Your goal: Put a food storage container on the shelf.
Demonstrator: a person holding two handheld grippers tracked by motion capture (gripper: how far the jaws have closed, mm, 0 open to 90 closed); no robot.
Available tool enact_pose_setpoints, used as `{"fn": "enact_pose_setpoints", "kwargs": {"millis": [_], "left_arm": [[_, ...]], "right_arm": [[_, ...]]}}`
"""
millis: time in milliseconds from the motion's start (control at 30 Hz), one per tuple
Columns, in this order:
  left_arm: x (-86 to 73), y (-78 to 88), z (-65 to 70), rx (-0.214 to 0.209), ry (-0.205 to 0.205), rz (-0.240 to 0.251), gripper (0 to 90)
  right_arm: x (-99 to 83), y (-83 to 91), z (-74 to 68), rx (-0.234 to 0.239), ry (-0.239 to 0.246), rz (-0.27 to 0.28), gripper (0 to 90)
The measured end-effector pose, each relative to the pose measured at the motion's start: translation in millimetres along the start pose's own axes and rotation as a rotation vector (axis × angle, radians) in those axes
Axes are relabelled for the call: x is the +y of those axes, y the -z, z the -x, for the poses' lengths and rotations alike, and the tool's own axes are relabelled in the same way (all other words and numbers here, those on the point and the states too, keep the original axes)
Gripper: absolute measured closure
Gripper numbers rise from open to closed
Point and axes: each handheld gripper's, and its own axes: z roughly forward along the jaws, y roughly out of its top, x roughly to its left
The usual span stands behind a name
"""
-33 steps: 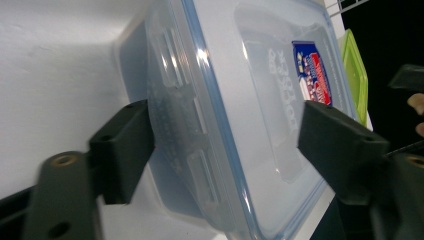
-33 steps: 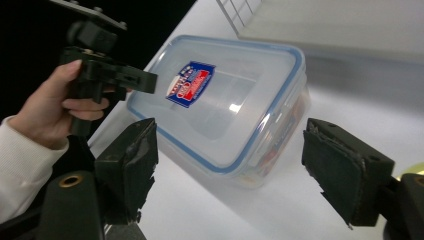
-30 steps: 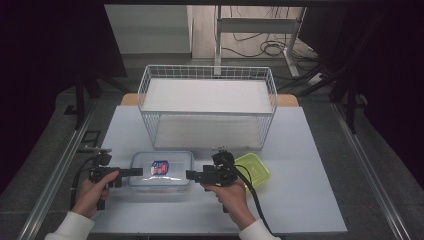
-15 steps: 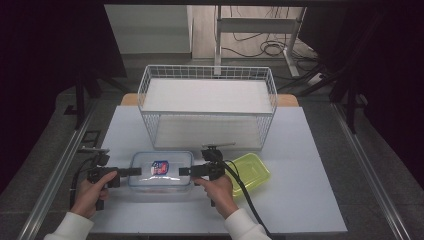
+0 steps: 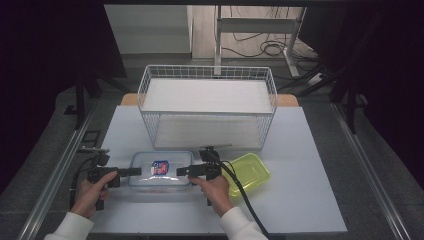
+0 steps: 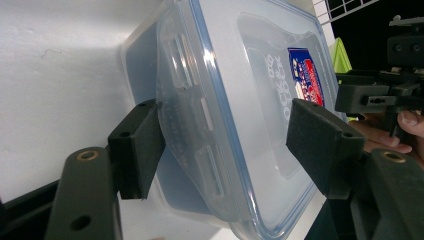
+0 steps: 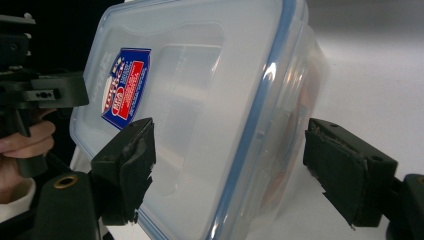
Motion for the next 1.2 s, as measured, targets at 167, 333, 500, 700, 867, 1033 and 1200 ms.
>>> {"fn": "enact_pose_setpoints", "kwargs": {"millis": [167,333,500,700,867,1033,1200], "left_arm": [[0.1,0.0,-0.1,0.0,0.0,0.0,32.0],[-0.1,0.0,0.2,0.002,0.001,0.003,32.2],[-0.9,2.1,-0.6,-0.009,0.0,0.013,34.2],[-2.9,7.1,0.1,-0.026,-0.016,0.029,38.6],[-4.8,10.7,-0.9,-0.047,-0.019,0.039,42.1],[-6.3,13.7,-1.5,-0.067,-0.023,0.048,44.7],[-7.2,15.3,-1.0,-0.077,-0.026,0.056,46.1]], "right_arm": [[-0.6,0.6,-1.1,0.014,-0.014,0.001,29.2],[1.5,3.2,2.3,0.031,-0.044,-0.006,33.5],[1.4,5.6,5.1,0.049,-0.059,-0.006,36.5],[-0.3,11.9,6.4,0.069,-0.047,-0.01,41.5],[-3.2,16.8,8.0,0.091,-0.045,-0.006,45.2],[-5.0,19.0,9.2,0.103,-0.026,-0.003,46.0],[-6.6,19.8,9.6,0.111,-0.011,0.009,46.0]]}}
